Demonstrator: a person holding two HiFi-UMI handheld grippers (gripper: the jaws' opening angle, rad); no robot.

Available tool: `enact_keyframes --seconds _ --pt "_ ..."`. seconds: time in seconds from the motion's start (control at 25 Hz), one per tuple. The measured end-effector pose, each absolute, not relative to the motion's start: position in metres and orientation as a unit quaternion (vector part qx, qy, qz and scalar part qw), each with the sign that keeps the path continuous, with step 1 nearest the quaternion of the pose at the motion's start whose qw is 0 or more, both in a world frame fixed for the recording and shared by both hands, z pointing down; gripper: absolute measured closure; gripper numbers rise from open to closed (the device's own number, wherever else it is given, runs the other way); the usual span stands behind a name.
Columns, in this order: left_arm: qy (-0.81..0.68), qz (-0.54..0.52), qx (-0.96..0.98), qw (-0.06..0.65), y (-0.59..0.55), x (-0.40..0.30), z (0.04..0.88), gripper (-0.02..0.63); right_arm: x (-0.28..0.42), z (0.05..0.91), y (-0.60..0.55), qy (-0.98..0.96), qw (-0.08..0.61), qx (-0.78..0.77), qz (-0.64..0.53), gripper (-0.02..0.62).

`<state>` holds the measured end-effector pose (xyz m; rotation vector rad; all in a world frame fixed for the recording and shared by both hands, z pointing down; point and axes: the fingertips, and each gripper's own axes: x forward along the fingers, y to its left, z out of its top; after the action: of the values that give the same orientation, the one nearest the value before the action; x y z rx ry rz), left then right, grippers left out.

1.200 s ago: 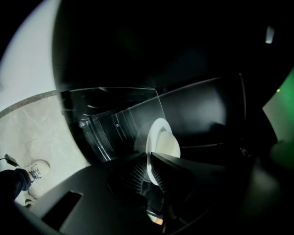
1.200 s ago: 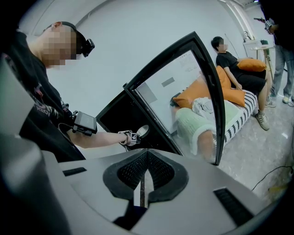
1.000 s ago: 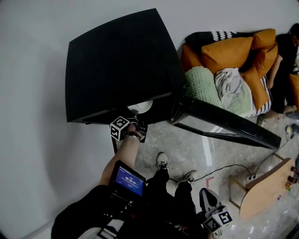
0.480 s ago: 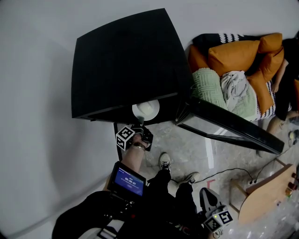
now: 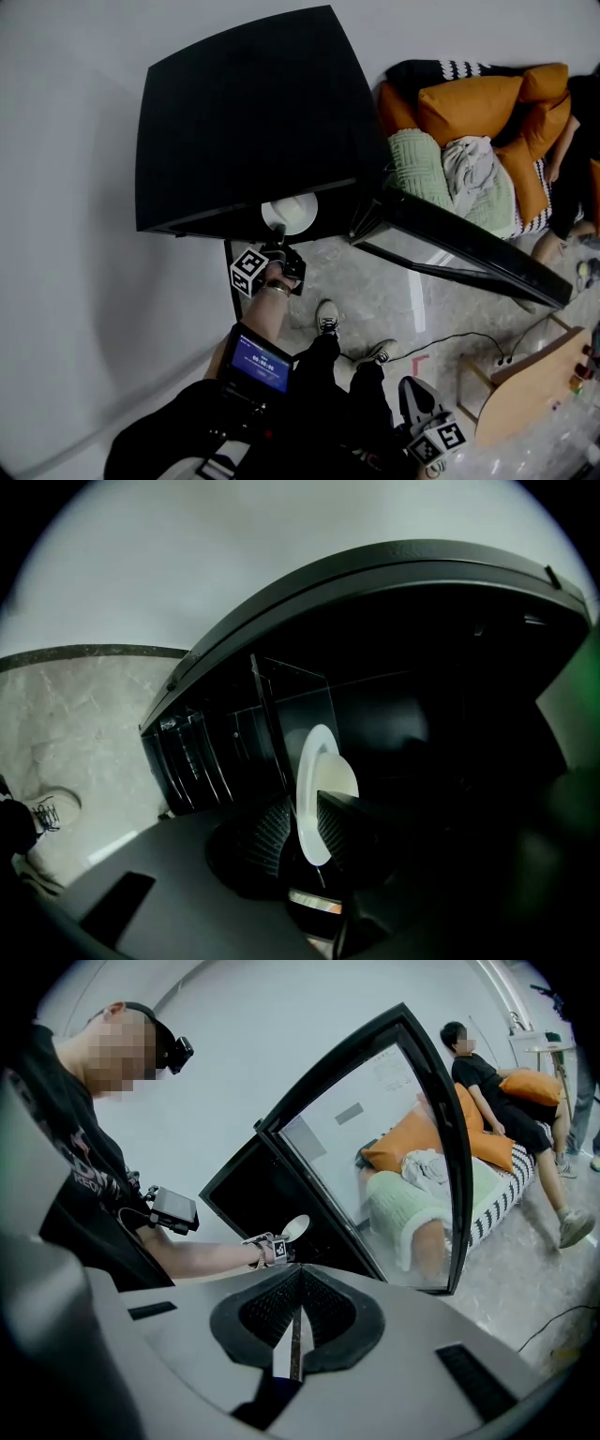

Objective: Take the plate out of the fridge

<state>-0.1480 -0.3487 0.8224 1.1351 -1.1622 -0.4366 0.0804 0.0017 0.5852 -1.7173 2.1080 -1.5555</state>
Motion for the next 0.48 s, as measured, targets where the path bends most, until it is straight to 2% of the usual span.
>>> enact_keyframes --seconds 0.32,0.48 --pt "-0.518 -0.193 0.507 0.662 -0.341 -0.148 0.819 0.577 0.080 0.586 0.001 0.683 0.004 -0.547 -0.484 0.589" --pt "-0.511 -0.192 0.510 0.665 -0.334 -0.147 0.819 0.577 0.078 0.587 0.001 0.688 0.003 -0.541 -0.484 0.589"
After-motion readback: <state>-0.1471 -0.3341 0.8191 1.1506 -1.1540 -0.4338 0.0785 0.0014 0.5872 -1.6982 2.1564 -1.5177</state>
